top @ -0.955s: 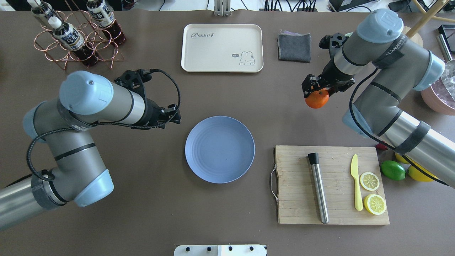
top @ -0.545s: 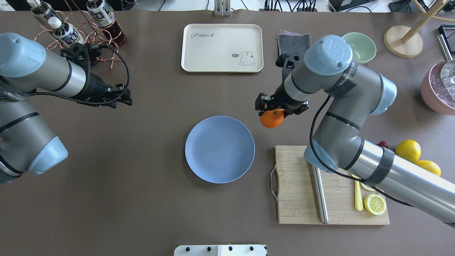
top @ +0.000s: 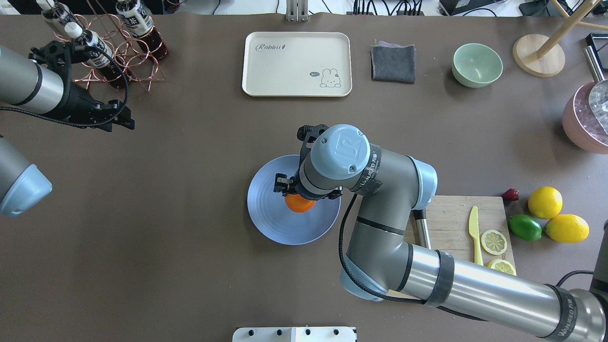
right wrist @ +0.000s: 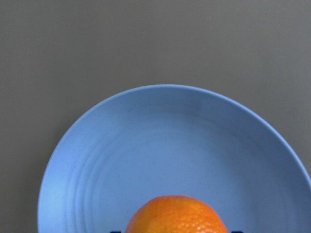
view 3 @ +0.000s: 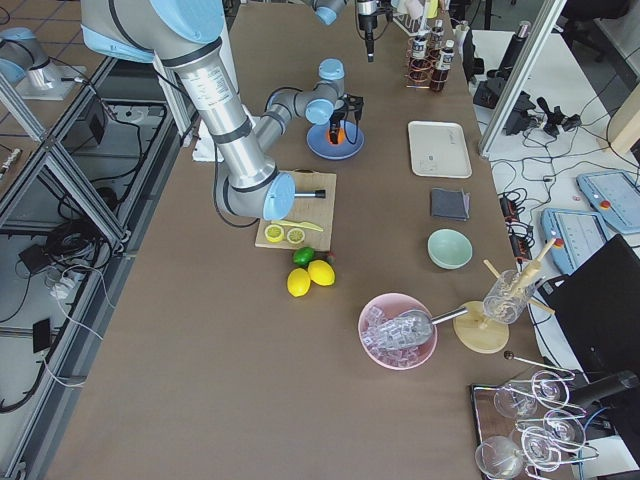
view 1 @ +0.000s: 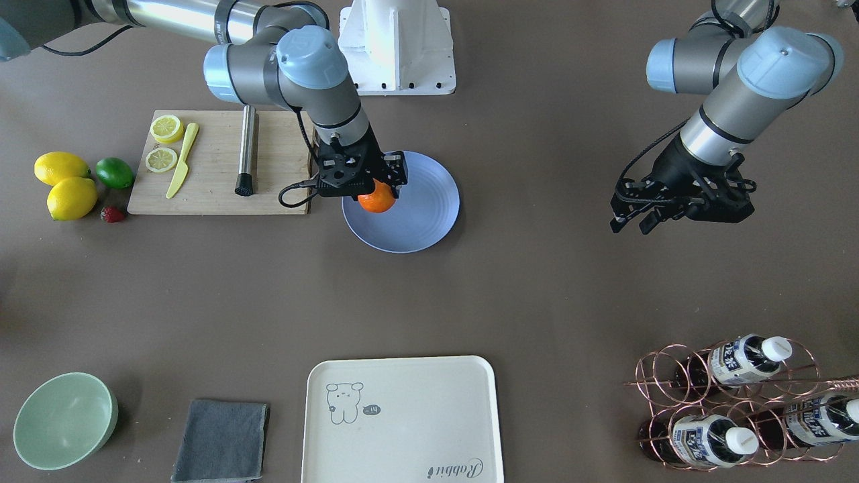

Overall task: Pick orange to plate
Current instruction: 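Carry the orange with the right gripper over the blue plate while the left arm withdraws, then lower the orange onto the plate and open the right gripper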

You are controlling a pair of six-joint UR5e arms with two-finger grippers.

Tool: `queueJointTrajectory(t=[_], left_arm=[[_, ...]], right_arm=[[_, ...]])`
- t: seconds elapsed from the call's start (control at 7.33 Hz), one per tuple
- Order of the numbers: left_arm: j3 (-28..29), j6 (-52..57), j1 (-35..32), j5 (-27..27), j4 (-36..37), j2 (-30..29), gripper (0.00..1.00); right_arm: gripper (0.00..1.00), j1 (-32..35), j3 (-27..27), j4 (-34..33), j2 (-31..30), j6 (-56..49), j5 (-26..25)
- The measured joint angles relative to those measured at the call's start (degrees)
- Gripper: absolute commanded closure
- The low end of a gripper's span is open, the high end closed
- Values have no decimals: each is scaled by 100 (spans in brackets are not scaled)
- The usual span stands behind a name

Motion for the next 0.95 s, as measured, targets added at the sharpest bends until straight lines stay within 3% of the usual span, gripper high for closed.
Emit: queueJointTrajectory(t=[0.14, 0.27, 0.41, 0.55, 0.68, 0.95], left_arm=[[-8, 15, -20, -3, -8, 51, 35], [-16, 24, -29, -4, -14, 91, 35], [-20, 31, -31, -4, -17, 112, 34], [-22, 34, -34, -6, -18, 128, 32], [-25, 36, -34, -10, -19, 138, 8], [-23, 38, -56, -12, -15, 143, 2]], right_arm=[[100, -85, -123, 21, 85, 49, -88], [67, -125, -196, 33, 130, 65, -126], [58, -139, -230, 29, 149, 76, -140], [34, -143, -256, 11, 157, 83, -145], [0, -143, -300, 9, 157, 84, -147], [0, -93, -348, 21, 157, 34, -124]])
